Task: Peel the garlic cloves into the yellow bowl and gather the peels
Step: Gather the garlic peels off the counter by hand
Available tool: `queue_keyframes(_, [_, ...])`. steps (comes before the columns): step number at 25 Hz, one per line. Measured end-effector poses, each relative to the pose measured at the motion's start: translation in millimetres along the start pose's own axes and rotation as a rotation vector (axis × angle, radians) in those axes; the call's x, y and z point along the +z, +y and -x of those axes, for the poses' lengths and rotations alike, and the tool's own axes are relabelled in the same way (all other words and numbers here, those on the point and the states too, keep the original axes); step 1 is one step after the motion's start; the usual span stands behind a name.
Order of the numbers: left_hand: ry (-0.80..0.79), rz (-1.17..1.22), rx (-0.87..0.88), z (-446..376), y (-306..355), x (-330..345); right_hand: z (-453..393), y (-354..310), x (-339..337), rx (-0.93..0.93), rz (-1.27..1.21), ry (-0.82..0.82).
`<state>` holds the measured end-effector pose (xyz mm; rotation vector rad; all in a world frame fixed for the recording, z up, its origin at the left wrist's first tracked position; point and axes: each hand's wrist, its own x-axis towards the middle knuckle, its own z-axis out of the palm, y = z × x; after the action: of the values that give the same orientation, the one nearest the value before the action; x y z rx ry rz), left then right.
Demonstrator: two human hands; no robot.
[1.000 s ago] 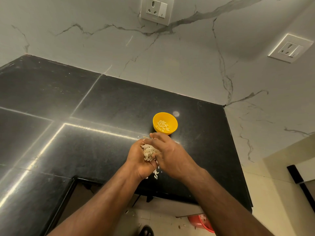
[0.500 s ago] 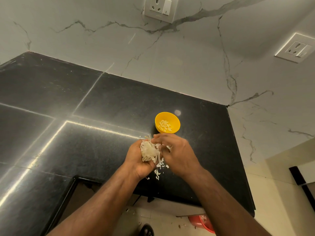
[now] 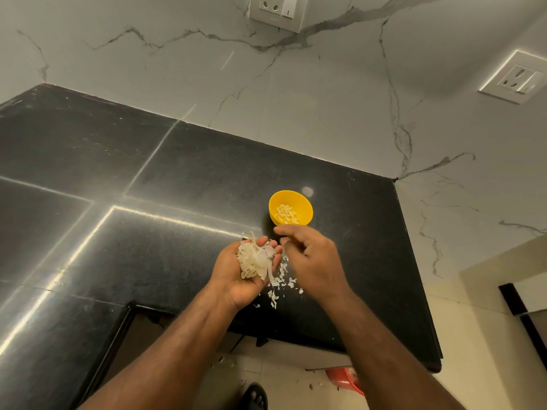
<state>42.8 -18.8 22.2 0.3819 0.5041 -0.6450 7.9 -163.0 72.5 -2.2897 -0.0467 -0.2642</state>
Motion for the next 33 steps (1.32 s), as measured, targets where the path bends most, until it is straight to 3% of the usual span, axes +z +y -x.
queue_keyframes(3, [0.075, 0.013, 0.039, 3, 14, -10, 23, 43, -5, 0.214, 0.052, 0.122])
queue_keyframes(7, [0.101, 0.063, 0.080, 8, 28, -16, 69, 90, 18, 0.490, 0.246, 0.101])
queue_keyframes(9, [0.119, 0.058, 0.104, 12, 32, -17, 71, 90, 42, 0.519, 0.332, 0.097])
queue_keyframes(13, [0.152, 0.043, 0.136, 18, 36, -26, 34, 53, 97, 0.398, 0.329, -0.002])
queue_keyframes(17, [0.173, 0.048, 0.147, 25, 42, -37, 17, 42, 104, 0.226, 0.082, -0.072])
queue_keyframes(20, [0.193, 0.078, 0.158, 30, 48, -43, 2, 74, 73, 0.296, 0.209, -0.002])
queue_keyframes(22, [0.201, 0.087, 0.163, 32, 49, -45, 1, 79, 69, 0.311, 0.302, -0.085])
queue_keyframes(26, [0.214, 0.082, 0.177, 34, 50, -48, 11, 51, 100, 0.081, 0.193, -0.279])
queue_keyframes(28, [0.215, 0.075, 0.181, 35, 49, -49, -5, 47, 101, 0.038, 0.139, -0.287])
queue_keyframes(33, [0.234, 0.068, 0.193, 42, 44, -54, -62, 57, 107, -0.056, 0.299, -0.401])
